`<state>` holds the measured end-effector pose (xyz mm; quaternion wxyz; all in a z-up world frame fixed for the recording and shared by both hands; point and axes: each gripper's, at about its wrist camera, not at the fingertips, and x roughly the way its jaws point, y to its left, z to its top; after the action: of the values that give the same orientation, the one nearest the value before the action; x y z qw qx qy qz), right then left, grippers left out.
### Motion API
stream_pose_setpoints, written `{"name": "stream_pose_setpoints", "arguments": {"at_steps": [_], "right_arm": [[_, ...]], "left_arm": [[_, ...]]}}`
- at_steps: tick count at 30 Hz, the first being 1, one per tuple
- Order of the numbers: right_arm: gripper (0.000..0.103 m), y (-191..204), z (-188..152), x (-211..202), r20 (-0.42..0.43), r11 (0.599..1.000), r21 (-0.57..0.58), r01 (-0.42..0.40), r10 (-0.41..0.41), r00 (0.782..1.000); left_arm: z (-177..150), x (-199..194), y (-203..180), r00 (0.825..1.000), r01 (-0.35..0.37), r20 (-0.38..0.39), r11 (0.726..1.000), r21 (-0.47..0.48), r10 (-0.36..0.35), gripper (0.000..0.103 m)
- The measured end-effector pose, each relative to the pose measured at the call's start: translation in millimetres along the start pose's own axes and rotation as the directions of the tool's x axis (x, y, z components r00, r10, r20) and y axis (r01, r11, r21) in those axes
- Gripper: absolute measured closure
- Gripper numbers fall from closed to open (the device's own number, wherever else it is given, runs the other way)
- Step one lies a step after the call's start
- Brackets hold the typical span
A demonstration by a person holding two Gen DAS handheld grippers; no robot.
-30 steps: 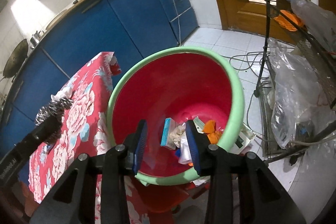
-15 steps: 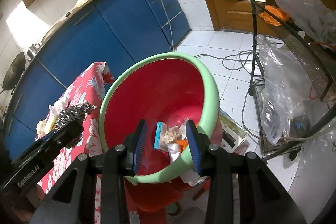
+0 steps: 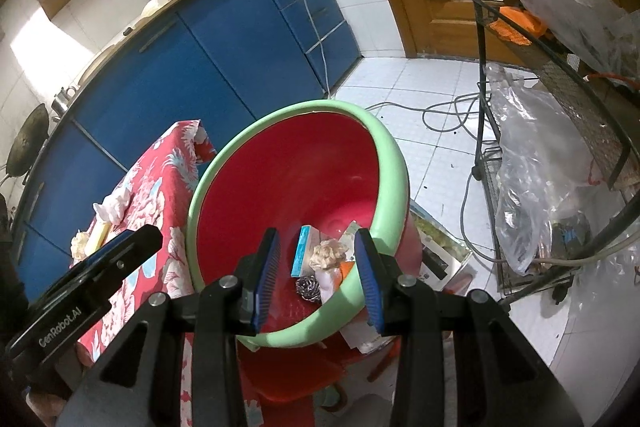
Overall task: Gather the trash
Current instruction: 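Move both open grippers back over the table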
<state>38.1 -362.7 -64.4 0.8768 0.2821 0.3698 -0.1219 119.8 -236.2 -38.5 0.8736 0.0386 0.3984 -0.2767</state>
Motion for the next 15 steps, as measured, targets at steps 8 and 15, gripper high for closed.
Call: {"name": "stream_pose_setpoints", "arguments": {"at_steps": [8,15], "right_arm": [[0.06,11.5,-2.3,-2.5,-0.001,1.0,-0.02,-0.012,0.012,1.0],[0.059,24.0,-4.3,-5.6,-0.005,0.999,-0.043,-0.028,0.028,1.0]], "left_arm": [[-2.9,-12.4,20.6,0.999,-0.034,0.015,0.999,-0.033,0.035,0.048],[-5.5,-24.9,48.9,0.996,-0.084,0.027,0.994,-0.076,0.087,0.048]]}}
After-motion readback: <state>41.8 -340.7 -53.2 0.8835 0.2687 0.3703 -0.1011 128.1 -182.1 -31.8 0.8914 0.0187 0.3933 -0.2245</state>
